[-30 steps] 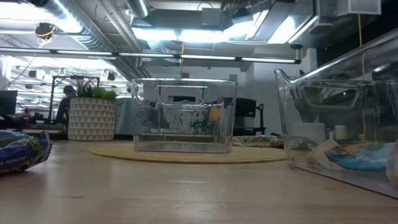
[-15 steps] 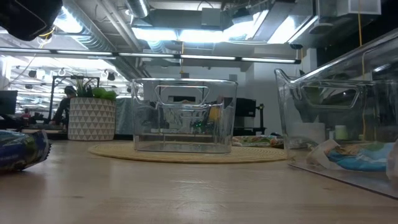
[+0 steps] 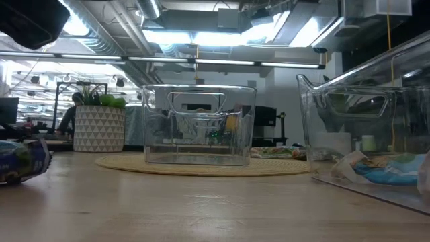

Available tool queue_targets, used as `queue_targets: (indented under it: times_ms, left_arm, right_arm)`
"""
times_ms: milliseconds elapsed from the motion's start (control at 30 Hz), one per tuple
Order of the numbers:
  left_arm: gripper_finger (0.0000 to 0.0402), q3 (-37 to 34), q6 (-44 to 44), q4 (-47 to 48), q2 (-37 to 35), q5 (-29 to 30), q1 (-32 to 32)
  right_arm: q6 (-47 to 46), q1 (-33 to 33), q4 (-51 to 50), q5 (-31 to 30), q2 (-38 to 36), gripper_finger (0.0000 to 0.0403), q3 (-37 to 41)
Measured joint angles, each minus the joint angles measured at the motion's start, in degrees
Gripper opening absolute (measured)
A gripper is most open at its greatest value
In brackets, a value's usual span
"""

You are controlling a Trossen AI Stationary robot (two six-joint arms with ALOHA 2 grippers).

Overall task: Pick and place Granola Bars by type
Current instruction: Put the blue granola bar pack into the top transparent bin

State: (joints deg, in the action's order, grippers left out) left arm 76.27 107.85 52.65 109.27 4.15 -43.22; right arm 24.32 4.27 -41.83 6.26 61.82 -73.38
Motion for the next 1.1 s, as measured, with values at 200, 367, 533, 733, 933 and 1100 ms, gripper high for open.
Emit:
queue_targets:
  times_ms: [200, 367, 533, 733, 933, 1100]
  left_arm:
    - [0.0256, 0.02, 0.15, 1.17, 0.61, -1.03, 0.31]
    - [0.0256, 0.00, 0.85, 1.52, 2.81, -2.59, 0.31]
    - [0.0256, 0.00, 0.87, -0.72, 4.49, -2.73, 0.46]
    - [0.0245, 0.07, 0.92, -1.51, 5.05, -2.50, 0.63]
    - [0.0186, 0.09, 0.92, -1.91, 5.11, -2.65, 0.77]
    - [0.0118, 0.15, 1.84, -2.23, 5.14, -2.32, 0.77]
  right_arm:
    - [0.00, 1.88, -0.01, 2.71, 0.00, 0.0253, 0.00]
    - [0.23, 3.09, 0.58, 3.99, 0.26, 0.0253, 0.01]
    - [0.26, 3.90, 0.60, 5.74, 0.50, 0.0253, 0.04]
    - [0.12, 3.98, 0.66, 7.04, 0.48, 0.0253, 0.04]
    - [0.04, 3.98, 0.69, 7.40, 0.47, 0.0253, 0.04]
    - [0.09, 3.98, 0.69, 7.41, 0.47, 0.0253, 0.04]
